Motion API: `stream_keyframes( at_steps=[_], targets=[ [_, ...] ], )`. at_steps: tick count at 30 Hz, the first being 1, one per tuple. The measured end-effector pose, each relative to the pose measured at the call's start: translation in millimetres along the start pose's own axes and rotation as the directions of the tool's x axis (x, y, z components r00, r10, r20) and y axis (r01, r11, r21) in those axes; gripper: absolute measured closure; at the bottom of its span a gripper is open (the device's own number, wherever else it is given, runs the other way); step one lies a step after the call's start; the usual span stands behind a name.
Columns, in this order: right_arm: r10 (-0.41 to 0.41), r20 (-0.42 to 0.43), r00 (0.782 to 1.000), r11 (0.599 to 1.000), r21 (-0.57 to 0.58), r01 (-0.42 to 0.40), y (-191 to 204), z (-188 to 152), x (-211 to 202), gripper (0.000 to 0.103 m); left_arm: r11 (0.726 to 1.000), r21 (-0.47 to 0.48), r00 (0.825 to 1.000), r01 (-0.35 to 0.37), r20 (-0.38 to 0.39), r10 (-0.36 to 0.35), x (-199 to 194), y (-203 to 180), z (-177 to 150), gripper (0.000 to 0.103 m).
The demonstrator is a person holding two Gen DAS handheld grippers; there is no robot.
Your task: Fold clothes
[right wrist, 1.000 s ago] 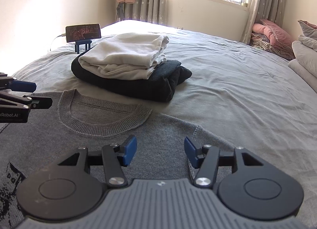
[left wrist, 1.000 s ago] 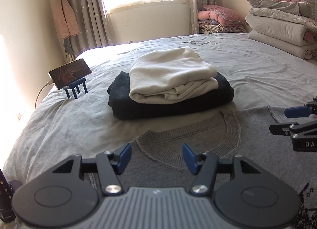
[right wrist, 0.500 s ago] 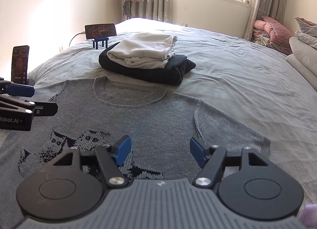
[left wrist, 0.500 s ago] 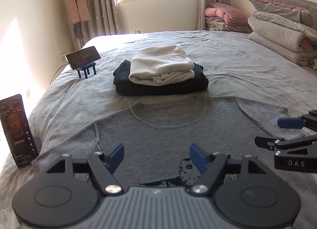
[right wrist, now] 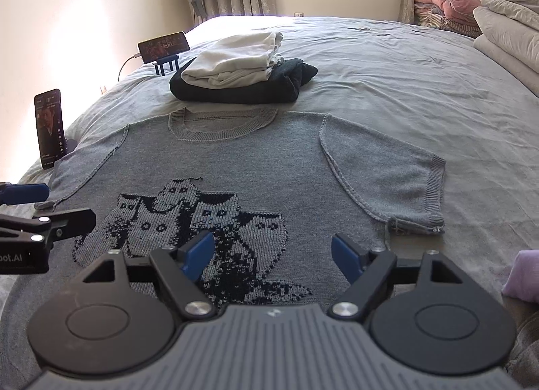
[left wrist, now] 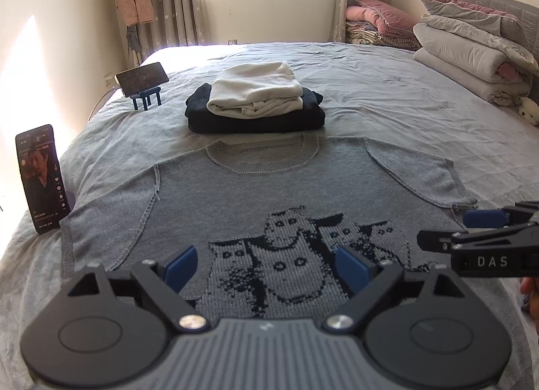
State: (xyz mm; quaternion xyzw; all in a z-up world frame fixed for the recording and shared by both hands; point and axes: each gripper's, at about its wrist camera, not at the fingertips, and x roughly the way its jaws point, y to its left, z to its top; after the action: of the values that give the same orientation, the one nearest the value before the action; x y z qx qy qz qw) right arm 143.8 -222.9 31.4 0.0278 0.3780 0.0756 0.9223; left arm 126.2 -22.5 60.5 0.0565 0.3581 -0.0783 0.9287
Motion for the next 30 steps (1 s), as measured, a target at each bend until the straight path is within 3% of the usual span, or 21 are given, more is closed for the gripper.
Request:
stream_keyframes(
  at_steps=[12,19,30],
  targets=[
    [-0.041,-0.017,0.999,0.999,0.010,0.041,-38.0,-19.5,-6.3,0.017,0.997,0.008,0.996,0.072,-0.044,-0.071,3.1,-26.2,-5.5,0.007],
    [-0.076,-0.035,0.996,0.997,0.030,0.077,-64.3,-15.3,1.0,0.016,0.995,0.033,0.994,0.089,-0.067,-0.087,20.8,-40.3,-0.9,0.001],
    [-0.137,-0.051,0.989,0.983,0.117,0.142,-111.9,3.5,23.1,0.016,0.993,0.067,0.993,0.094,-0.074,-0.089,47.8,-50.4,0.8,0.001]
  ],
)
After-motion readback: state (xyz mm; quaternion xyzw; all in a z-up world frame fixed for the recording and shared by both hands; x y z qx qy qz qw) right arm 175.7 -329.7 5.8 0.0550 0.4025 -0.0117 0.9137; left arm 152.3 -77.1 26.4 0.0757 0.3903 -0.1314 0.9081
